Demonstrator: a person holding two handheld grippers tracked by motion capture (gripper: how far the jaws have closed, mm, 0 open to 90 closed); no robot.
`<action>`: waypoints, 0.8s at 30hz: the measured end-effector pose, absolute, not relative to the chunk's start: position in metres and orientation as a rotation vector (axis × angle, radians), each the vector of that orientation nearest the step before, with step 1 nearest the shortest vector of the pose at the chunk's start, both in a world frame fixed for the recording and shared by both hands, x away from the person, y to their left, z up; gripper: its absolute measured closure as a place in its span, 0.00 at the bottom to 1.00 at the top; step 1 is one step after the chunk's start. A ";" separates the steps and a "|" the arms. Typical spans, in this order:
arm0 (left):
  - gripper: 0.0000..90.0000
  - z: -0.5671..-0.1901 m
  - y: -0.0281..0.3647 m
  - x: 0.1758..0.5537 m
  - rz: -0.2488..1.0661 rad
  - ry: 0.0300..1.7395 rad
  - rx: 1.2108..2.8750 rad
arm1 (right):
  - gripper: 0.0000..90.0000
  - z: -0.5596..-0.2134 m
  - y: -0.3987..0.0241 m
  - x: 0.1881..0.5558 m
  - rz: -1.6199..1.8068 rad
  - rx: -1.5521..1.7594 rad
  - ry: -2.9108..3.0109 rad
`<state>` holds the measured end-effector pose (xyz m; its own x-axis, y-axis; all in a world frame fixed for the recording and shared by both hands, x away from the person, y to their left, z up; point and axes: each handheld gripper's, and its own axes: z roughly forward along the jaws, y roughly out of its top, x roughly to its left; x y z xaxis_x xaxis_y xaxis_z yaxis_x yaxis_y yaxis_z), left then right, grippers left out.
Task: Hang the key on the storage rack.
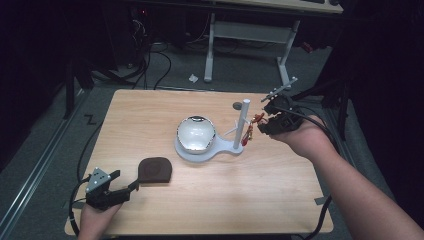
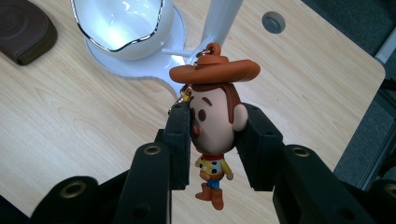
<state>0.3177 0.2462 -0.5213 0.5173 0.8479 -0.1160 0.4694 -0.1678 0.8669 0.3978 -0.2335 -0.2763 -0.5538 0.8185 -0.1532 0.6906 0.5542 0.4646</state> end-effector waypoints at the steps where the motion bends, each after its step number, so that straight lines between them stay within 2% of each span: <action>1: 0.24 -0.521 0.246 0.317 0.501 1.099 1.810 | 0.74 -0.276 -0.232 0.398 0.503 1.245 2.437; 13: 0.24 -0.521 0.255 0.311 0.511 1.116 1.796 | 0.74 -0.275 -0.225 0.405 0.514 1.226 2.437; 24: 0.24 -0.522 0.254 0.311 0.510 1.113 1.803 | 0.74 -0.289 -0.238 0.409 0.497 1.262 2.429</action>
<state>0.3108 0.2541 -0.5216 0.5039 0.8561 -0.1146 0.4717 -0.1616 0.8668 0.4094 -0.2378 -0.2892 -0.5377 0.8297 -0.1498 0.7042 0.5396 0.4614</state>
